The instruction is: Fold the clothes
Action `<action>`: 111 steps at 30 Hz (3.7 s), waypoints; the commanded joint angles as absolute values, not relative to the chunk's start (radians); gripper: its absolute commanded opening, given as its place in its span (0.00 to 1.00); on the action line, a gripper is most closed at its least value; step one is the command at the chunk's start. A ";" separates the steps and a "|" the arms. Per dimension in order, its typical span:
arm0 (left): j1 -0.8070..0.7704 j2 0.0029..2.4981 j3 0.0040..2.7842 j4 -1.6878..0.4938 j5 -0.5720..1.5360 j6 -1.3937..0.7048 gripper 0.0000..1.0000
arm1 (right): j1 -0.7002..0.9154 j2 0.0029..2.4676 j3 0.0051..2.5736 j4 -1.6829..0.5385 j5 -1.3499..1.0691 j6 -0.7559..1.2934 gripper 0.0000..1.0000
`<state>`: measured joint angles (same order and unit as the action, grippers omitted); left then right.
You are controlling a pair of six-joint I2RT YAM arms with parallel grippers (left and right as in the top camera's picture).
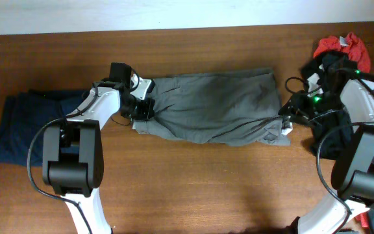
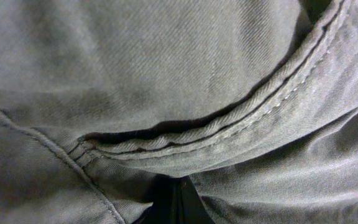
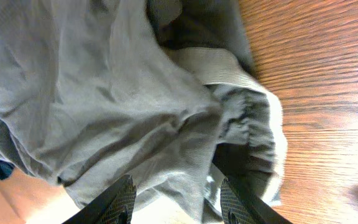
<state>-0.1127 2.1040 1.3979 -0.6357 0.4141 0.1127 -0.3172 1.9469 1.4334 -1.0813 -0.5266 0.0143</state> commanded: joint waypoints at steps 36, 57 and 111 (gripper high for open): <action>-0.102 2.144 1.389 -0.644 0.317 0.129 0.01 | -0.252 1.960 1.342 -0.872 -0.949 -0.188 0.21; -0.102 2.144 1.389 -0.630 0.317 0.130 0.02 | -0.435 1.852 1.393 -1.043 -0.645 -0.149 0.20; -0.102 2.144 1.389 -0.661 0.318 0.129 0.14 | -0.085 2.087 1.449 -0.547 -0.480 0.191 0.04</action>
